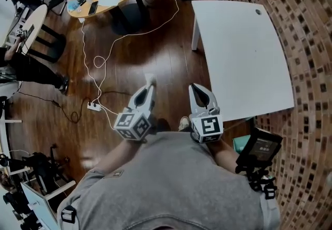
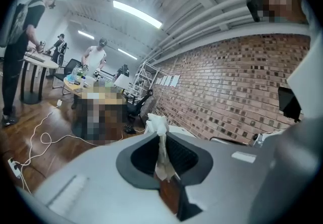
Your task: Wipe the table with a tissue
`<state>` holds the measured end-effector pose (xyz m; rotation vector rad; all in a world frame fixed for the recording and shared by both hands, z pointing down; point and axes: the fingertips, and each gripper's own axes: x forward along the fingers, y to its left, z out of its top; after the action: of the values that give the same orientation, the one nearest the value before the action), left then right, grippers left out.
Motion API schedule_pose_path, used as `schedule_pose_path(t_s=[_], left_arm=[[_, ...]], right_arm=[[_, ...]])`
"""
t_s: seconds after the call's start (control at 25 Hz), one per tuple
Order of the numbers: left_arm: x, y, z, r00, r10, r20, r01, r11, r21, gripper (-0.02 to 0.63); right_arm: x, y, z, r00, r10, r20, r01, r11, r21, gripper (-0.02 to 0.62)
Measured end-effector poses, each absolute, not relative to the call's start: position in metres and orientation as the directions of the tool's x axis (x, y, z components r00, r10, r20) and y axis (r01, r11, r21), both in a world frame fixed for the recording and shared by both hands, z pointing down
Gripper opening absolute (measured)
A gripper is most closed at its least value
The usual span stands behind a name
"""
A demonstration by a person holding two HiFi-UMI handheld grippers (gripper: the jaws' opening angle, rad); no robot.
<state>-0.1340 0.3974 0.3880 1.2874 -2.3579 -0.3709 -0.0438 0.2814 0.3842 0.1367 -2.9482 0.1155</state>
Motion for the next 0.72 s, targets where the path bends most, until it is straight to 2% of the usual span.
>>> schedule_pose_path(t_s=[0.32, 0.72], left_arm=[[-0.202, 0.367, 0.39, -0.415, -0.879, 0.235, -0.746, 0.477, 0.465, 0.034], [-0.306, 0.337, 0.388, -0.21, -0.954, 0.214, -0.825, 0.29, 0.484, 0.034]], right_arm=[[-0.097, 0.263, 0.388, -0.96, -0.169, 0.222, -0.185, 0.981, -0.053, 0.014], [-0.189, 0.255, 0.38, -0.902, -0.366, 0.229, -0.383, 0.923, -0.035, 0.014]])
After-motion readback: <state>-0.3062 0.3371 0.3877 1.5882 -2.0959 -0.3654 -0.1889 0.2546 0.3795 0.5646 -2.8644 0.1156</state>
